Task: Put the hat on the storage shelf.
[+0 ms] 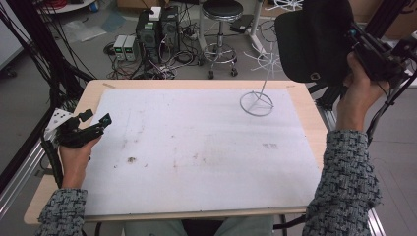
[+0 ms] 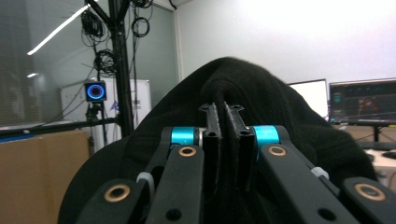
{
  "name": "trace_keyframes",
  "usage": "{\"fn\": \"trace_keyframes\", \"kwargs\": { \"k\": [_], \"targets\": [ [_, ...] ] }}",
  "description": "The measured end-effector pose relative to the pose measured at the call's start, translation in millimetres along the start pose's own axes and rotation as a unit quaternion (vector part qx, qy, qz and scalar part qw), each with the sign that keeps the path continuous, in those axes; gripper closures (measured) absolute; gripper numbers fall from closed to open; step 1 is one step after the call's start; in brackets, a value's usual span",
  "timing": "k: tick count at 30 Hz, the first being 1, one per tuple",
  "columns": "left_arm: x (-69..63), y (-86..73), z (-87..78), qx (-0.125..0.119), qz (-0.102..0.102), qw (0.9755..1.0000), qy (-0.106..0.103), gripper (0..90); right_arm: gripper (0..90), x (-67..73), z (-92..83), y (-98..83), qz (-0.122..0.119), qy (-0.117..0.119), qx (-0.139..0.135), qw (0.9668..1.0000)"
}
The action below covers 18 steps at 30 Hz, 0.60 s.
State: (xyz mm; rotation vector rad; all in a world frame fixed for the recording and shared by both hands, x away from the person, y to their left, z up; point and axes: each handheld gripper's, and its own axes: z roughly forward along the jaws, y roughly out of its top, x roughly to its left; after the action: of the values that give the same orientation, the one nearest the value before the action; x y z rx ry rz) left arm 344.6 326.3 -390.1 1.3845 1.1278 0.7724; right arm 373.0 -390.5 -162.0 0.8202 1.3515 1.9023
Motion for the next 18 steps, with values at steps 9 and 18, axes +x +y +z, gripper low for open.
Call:
{"fn": "trace_keyframes", "kwargs": {
  "k": [9, 18],
  "targets": [
    [-0.1, -0.2, 0.1, 0.002, 0.001, 1.0000, 0.000, 23.0, 81.3, -7.9, 0.4, -27.6, 0.028, 0.012, 0.001, 0.9995],
    [0.0, -0.6, 0.6, 0.002, 0.001, 1.0000, 0.001, 23.0, 73.9, -13.9, -1.4, -47.0, 0.049, 0.010, 0.004, 0.9987]
  ]
}}
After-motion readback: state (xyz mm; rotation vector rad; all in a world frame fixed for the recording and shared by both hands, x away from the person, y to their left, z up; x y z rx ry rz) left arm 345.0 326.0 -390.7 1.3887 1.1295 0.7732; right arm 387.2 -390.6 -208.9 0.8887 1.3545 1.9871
